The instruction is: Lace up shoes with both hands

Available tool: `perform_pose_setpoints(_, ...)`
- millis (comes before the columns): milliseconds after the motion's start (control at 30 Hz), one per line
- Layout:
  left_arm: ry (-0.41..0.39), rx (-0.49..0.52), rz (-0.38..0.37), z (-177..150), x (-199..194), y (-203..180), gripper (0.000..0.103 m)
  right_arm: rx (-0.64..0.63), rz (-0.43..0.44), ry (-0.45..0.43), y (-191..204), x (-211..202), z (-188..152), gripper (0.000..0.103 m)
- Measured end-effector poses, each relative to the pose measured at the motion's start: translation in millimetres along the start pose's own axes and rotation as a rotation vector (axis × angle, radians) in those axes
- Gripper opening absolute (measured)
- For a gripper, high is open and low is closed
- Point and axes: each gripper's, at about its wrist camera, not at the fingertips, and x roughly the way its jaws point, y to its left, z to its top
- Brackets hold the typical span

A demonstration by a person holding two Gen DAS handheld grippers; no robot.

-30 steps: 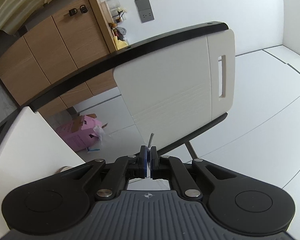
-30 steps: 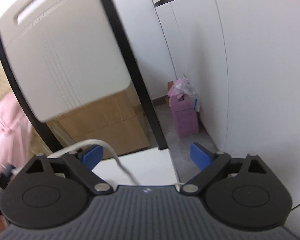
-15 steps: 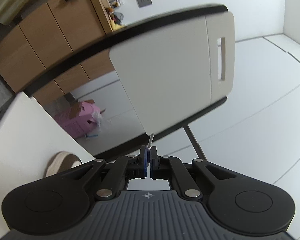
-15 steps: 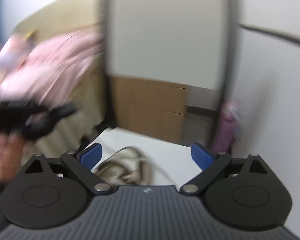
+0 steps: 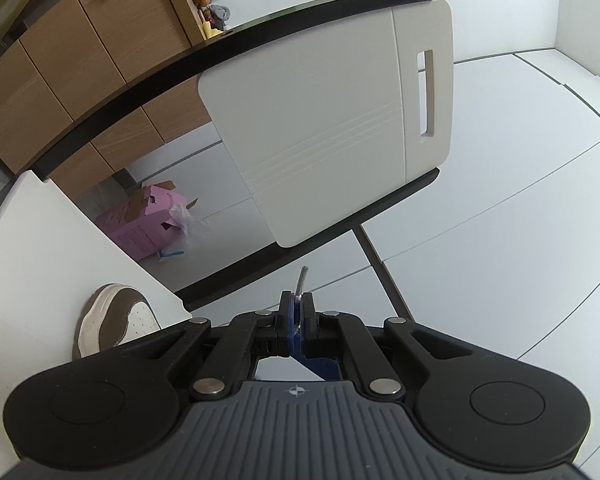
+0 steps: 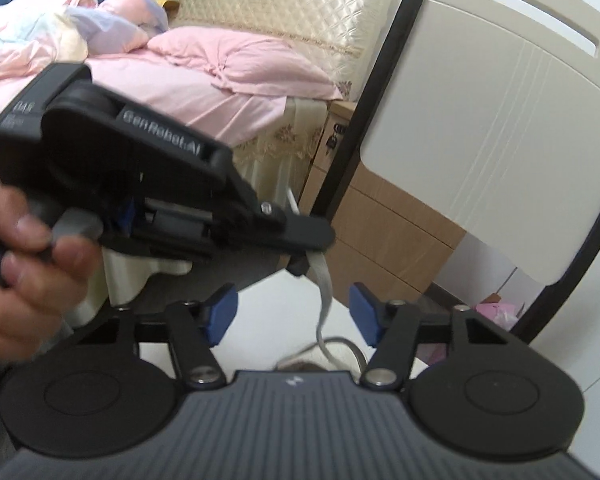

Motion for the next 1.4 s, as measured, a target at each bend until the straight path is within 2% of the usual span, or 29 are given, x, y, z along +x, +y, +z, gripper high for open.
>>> perform_pose_setpoints(100,0.0,0.0,0.002,-0.3,-0.2,-0.7,0.003,-0.01,-0.027,-0.009,-1.0,8.2,4.1,0.029)
perform_pose_setpoints(133,-0.001,-0.003,0.003,-0.2,-0.5,-0.3,0.003,-0.004,-0.034,-0.011,-2.3,9.5,3.8,0.015)
perform_pose_setpoints(200,-0.003,-0.012,0.002,0.5,-0.3,0.6,0.003,0.011,-0.049,-0.011,-7.6,9.9,3.3,0.004)
perform_pose_setpoints(600,-0.008,-0.005,-0.005,-0.8,0.7,-2.6,0.003,0.054,-0.1,0.04,-26.1,14.2,-1.5,0.003)
perform_pose_setpoints(900,-0.013,-0.033,-0.035,0.8,-0.4,0.7,0.003,0.039,-0.064,0.046,-27.6,13.1,-2.8,0.005)
perform_pose_setpoints(967,-0.013,-0.039,-0.029,1.9,-1.1,1.9,0.003,-0.008,-0.05,0.051,-24.8,10.6,-3.2,0.014)
perform_pose_setpoints(1033,-0.01,-0.037,-0.021,2.9,-1.3,2.3,0.003,-0.076,-0.049,0.051,-20.7,7.5,-4.2,0.051)
perform_pose_setpoints(1067,-0.007,-0.038,-0.019,2.9,-1.1,2.4,0.003,-0.108,-0.05,0.043,-19.1,4.3,-4.9,0.052)
perform_pose_setpoints(1267,0.023,-0.019,-0.007,0.5,3.3,0.0,0.003,-0.225,-0.047,0.001,-14.2,-5.3,-1.4,0.046)
perform_pose_setpoints(1367,0.037,-0.017,-0.006,-1.1,5.6,0.2,0.003,-0.261,-0.036,0.002,-12.2,0.3,0.4,0.037)
perform_pose_setpoints(1400,0.04,-0.015,-0.004,-1.6,6.0,0.2,0.003,-0.268,-0.032,0.001,-11.6,2.7,0.4,0.031)
